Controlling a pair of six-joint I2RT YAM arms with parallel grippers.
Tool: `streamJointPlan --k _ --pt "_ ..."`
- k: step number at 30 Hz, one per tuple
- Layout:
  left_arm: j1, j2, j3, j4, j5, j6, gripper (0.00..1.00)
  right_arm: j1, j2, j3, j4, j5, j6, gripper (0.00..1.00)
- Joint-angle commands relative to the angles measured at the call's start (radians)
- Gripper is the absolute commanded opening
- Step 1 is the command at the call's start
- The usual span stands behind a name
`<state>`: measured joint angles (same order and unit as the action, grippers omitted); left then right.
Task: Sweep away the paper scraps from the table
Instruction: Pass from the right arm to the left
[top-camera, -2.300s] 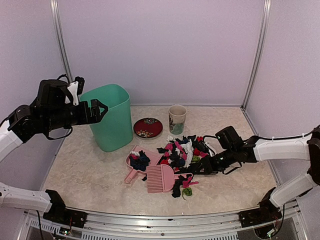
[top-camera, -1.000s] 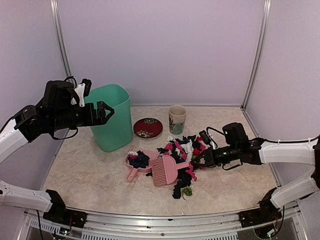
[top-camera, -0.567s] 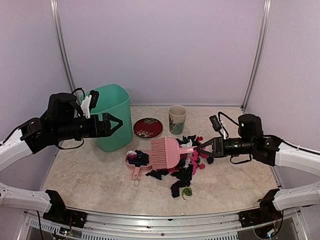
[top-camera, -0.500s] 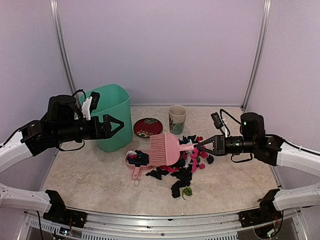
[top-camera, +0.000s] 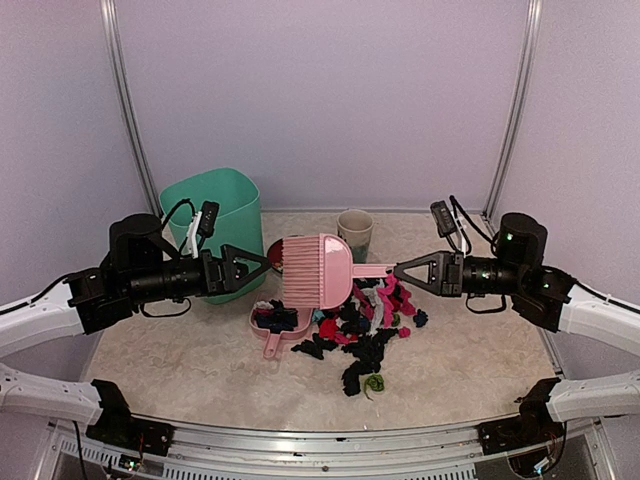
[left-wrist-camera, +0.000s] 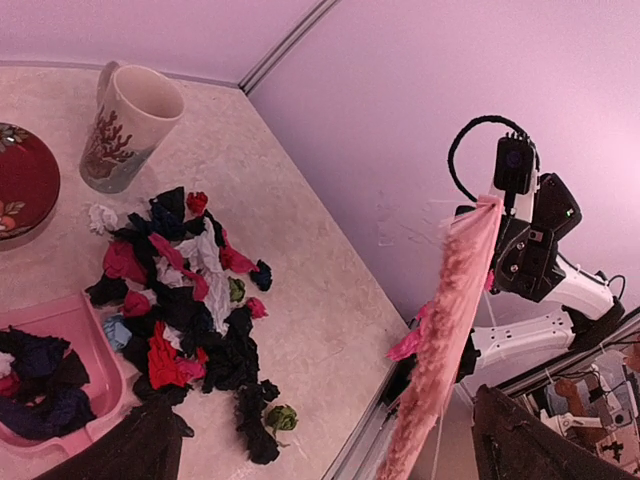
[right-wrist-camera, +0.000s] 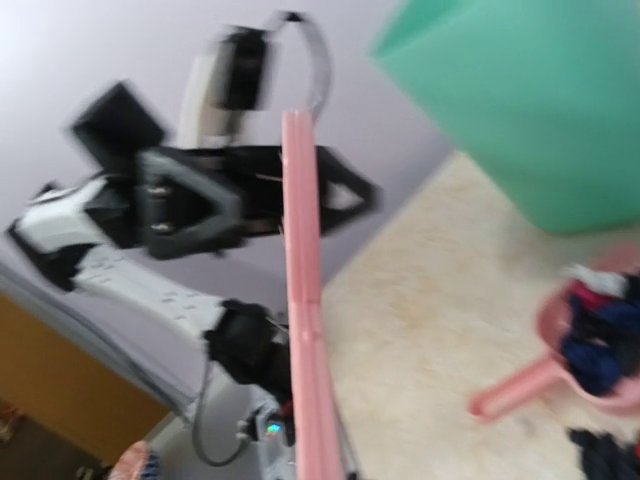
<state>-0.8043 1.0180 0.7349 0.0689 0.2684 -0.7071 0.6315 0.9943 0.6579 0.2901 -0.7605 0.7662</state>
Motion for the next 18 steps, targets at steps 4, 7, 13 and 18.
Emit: streamJointPlan --k 4,7,13,18 --pt "-0.009 0.081 -0.038 0.378 0.215 -0.096 0.99 0.0 0.041 0.012 0.195 -0.115 0.072 0.0" --pt "-0.014 0.116 -0.039 0.456 0.275 -0.111 0.98 0.004 0.068 0.004 0.249 -0.132 0.097 0.0" --pt "-0.036 0.192 -0.015 0.534 0.359 -0.111 0.86 0.01 0.101 -0.015 0.318 -0.142 0.126 0.0" --pt "-0.037 0.22 -0.01 0.53 0.379 -0.105 0.64 0.01 0.106 -0.017 0.258 -0.123 0.086 0.0"
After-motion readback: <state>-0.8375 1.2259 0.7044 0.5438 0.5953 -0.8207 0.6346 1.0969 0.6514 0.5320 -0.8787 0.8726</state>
